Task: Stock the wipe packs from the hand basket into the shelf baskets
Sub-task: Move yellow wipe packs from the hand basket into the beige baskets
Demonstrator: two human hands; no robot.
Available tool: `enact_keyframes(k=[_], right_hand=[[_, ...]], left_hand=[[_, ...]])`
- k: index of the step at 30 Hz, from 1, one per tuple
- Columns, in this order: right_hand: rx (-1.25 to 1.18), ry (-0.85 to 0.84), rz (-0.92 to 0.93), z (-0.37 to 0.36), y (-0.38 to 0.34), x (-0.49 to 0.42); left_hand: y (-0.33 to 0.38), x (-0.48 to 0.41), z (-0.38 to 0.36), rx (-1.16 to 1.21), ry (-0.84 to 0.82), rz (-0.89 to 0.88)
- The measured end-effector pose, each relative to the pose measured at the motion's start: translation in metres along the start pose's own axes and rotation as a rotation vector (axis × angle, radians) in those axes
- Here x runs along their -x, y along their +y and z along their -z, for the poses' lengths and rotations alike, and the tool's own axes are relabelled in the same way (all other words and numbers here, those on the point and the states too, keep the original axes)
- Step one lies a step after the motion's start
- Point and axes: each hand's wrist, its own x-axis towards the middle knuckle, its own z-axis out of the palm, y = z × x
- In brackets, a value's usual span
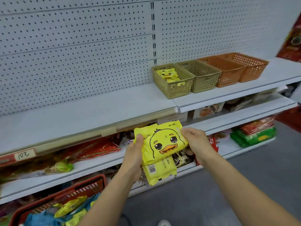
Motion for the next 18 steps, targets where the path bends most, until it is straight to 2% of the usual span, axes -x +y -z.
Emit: enact_keyframes(k=[5, 11, 13, 15, 18], right_hand=[[0.217, 0.171, 0.189, 0.02, -0.022, -0.05], [0.148, 0.187, 0.186, 0.029, -0.052, -0.145], [0.075, 0.126, 0.135, 0.031, -0.066, -0.181], [-0.036, -0.014, 0.049, 0.032, -0.086, -0.212], [-0.068, -0.197, -0.002, 0.033, -0.109, -0.257]], left_hand=[[0.017, -0.049, -0.036, -0.111, -0.016, -0.053], [0.059, -0.134, -0.074, -0.137, -0.05, -0.081], [0.079, -0.166, -0.086, -0.104, -0.018, -0.101], [0.099, -0.197, -0.098, -0.041, 0.018, -0.081], [0.121, -0.244, -0.114, -0.024, 0.036, -0.006]])
